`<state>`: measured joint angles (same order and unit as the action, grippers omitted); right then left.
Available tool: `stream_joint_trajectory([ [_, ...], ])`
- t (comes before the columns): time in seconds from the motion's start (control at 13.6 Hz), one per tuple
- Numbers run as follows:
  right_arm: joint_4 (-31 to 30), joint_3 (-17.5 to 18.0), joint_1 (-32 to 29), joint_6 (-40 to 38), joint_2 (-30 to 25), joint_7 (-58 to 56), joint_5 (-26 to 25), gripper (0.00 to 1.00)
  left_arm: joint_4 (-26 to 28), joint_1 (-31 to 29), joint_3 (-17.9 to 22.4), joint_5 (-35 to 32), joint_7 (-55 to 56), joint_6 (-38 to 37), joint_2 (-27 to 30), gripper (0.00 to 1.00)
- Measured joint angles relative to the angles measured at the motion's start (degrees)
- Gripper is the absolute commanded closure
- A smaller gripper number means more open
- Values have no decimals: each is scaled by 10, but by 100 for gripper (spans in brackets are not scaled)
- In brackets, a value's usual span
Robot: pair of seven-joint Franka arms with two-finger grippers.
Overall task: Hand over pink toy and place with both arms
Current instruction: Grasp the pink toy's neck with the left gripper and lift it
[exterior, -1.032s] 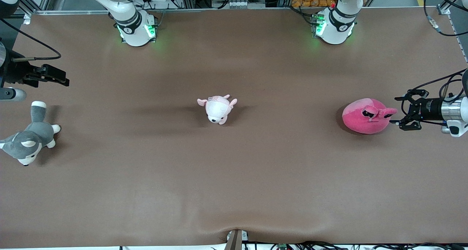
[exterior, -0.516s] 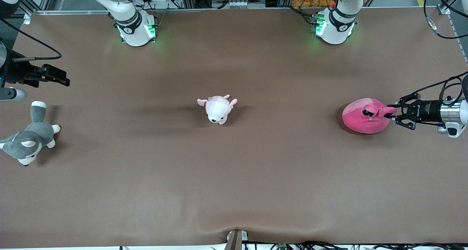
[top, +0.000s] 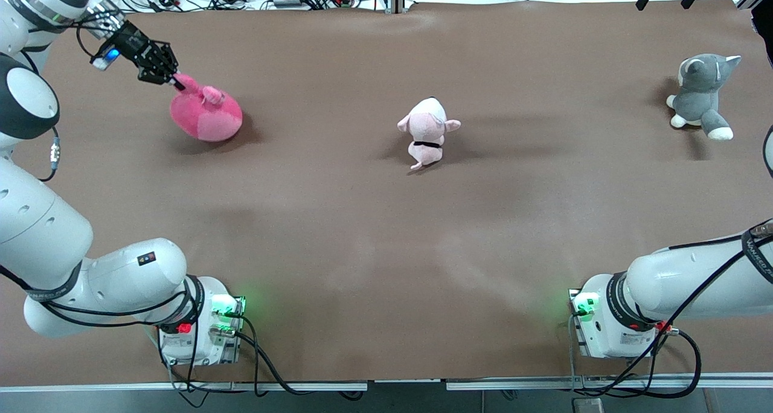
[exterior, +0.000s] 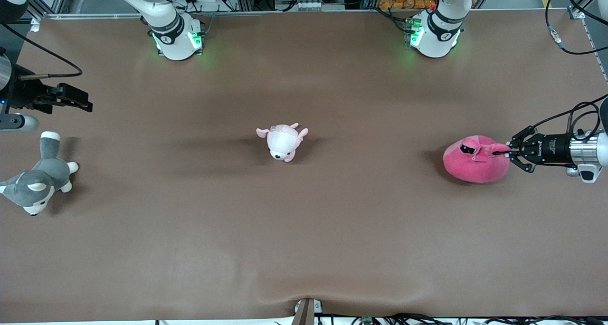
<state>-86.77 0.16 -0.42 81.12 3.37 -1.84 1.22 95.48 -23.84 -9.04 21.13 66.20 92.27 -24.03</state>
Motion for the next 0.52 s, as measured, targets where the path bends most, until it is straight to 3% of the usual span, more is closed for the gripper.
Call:
stream_joint_trajectory([
  [0.52, 0, 0, 3, 0, 1, 0, 0, 0, -110, 6, -77, 87, 123, -103, 15, 100],
])
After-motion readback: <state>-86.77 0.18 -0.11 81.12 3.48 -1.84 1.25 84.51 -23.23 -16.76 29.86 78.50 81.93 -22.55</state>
